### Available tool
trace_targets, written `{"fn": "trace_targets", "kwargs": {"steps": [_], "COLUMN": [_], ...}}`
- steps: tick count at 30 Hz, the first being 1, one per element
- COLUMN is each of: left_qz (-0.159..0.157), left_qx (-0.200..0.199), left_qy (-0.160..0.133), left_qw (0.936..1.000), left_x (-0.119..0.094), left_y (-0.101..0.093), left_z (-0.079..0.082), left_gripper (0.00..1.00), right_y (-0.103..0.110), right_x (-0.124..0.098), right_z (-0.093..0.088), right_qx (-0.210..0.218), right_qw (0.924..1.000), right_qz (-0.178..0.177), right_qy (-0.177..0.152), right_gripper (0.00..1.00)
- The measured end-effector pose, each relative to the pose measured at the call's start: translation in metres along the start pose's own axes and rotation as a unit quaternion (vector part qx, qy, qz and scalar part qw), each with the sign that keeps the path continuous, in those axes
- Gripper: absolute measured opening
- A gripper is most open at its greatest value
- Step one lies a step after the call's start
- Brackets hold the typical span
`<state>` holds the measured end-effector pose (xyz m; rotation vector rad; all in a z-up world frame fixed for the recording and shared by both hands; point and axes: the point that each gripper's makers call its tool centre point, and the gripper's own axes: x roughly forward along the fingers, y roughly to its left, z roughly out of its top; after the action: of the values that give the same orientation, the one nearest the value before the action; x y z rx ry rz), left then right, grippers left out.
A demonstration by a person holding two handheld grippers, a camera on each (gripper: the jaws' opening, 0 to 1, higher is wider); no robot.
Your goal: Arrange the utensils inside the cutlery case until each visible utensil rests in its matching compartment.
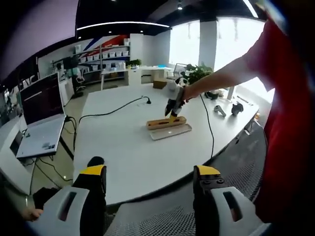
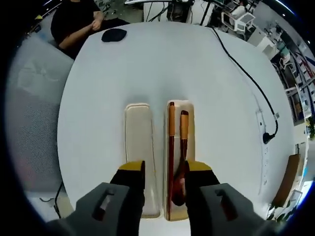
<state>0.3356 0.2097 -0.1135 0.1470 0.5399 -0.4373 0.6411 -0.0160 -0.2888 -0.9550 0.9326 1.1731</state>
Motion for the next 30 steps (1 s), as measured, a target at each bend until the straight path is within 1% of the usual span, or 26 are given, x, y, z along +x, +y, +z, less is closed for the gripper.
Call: {"fn": "trace_targets", "kwargs": {"steps": [1,2,4,6,7,8,9,10,11,13,14,15,16,17,18,20,21,22,23,24,25,27,28,29,30], "left_qz": [-0.002,-0.003,-0.002,0.005,0.007,0.01,0.011,0.012,0.016,0.025,0.032,0.055,0.069,0.078,0.079,0.062,0.053,0.051,0.054,0.058,0.076,0.072,0.073,0.073,0.075], "left_qx": [0.01,0.008,0.008,0.006,0.007,0.005,0.004,0.003,0.001,0.005,0.013,0.041,0.059,0.061,0.059,0.06,0.066,0.071,0.068,0.064,0.038,0.023,0.017,0.012,0.007], "left_qy": [-0.001,0.003,0.006,0.011,0.011,0.012,0.012,0.011,0.013,0.016,0.015,0.0,-0.008,0.0,0.008,0.02,0.021,0.026,0.034,0.036,0.042,0.026,0.031,0.037,0.037], "left_qw": [0.9999,1.0,0.9999,0.9999,0.9999,0.9999,0.9999,0.9999,0.9998,0.9995,0.9993,0.9976,0.9958,0.9951,0.9951,0.9961,0.9962,0.9958,0.9956,0.9957,0.9955,0.9968,0.9967,0.9966,0.9965], "left_x": [-0.002,-0.004,-0.005,-0.007,-0.008,-0.01,-0.01,-0.011,-0.011,-0.012,-0.013,-0.016,-0.018,-0.02,-0.02,-0.019,-0.018,-0.018,-0.02,-0.02,-0.025,-0.03,-0.032,-0.034,-0.035], "left_y": [-0.001,-0.002,-0.002,0.0,0.001,0.001,0.0,-0.001,-0.001,-0.003,-0.003,0.002,0.004,0.005,0.004,-0.001,-0.004,-0.005,-0.005,-0.004,-0.003,-0.013,-0.015,-0.019,-0.02], "left_z": [0.002,0.002,0.004,0.004,0.005,0.005,0.006,0.006,0.006,0.007,0.009,0.017,0.021,0.02,0.02,0.02,0.021,0.02,0.015,0.013,0.005,-0.002,-0.007,-0.013,-0.016], "left_gripper": [0.64,0.6,0.62,0.65,0.66,0.66,0.67,0.67,0.69,0.71,0.7,0.68,0.64,0.61,0.6,0.62,0.62,0.62,0.62,0.63,0.64,0.68,0.69,0.69,0.69], "right_y": [0.0,0.001,0.011,0.015,0.017,0.022,0.024,0.032,0.038,0.048,0.05,0.054,0.056,0.059,0.061,0.063,0.065,0.071,0.076,0.081,0.085,0.088,0.088,0.089,0.087], "right_x": [-0.003,-0.006,-0.014,-0.02,-0.022,-0.029,-0.034,-0.043,-0.049,-0.064,-0.068,-0.073,-0.075,-0.08,-0.083,-0.092,-0.094,-0.096,-0.095,-0.093,-0.092,-0.089,-0.087,-0.085,-0.083], "right_z": [0.001,0.003,0.001,-0.001,-0.002,-0.002,0.002,0.013,0.021,0.028,0.028,0.025,0.023,0.019,0.017,0.011,0.009,0.004,0.001,-0.003,-0.006,-0.011,-0.013,-0.015,-0.015], "right_qx": [0.006,0.014,0.001,-0.019,-0.021,-0.013,0.01,0.038,0.043,0.053,0.047,0.039,0.033,0.026,0.012,-0.018,-0.022,-0.027,-0.031,-0.025,-0.023,-0.02,-0.016,0.0,0.015], "right_qw": [1.0,0.9997,0.9997,0.9992,0.9991,0.9989,0.9979,0.9943,0.9912,0.9859,0.9858,0.9868,0.9875,0.9888,0.9898,0.9898,0.9894,0.9898,0.9904,0.9913,0.9917,0.9911,0.9907,0.9902,0.9889], "right_qz": [-0.001,-0.001,-0.003,-0.019,-0.021,-0.026,-0.033,-0.032,-0.024,-0.026,-0.031,-0.035,-0.039,-0.045,-0.048,-0.063,-0.064,-0.059,-0.049,-0.038,-0.033,-0.039,-0.04,-0.042,-0.043], "right_qy": [-0.006,-0.018,-0.025,-0.028,-0.029,-0.037,-0.055,-0.095,-0.123,-0.156,-0.158,-0.153,-0.149,-0.14,-0.134,-0.126,-0.128,-0.127,-0.125,-0.124,-0.122,-0.126,-0.129,-0.134,-0.142], "right_gripper": [0.29,0.3,0.29,0.29,0.28,0.28,0.28,0.28,0.29,0.3,0.3,0.3,0.3,0.31,0.32,0.33,0.33,0.34,0.35,0.37,0.37,0.36,0.35,0.35,0.35]}}
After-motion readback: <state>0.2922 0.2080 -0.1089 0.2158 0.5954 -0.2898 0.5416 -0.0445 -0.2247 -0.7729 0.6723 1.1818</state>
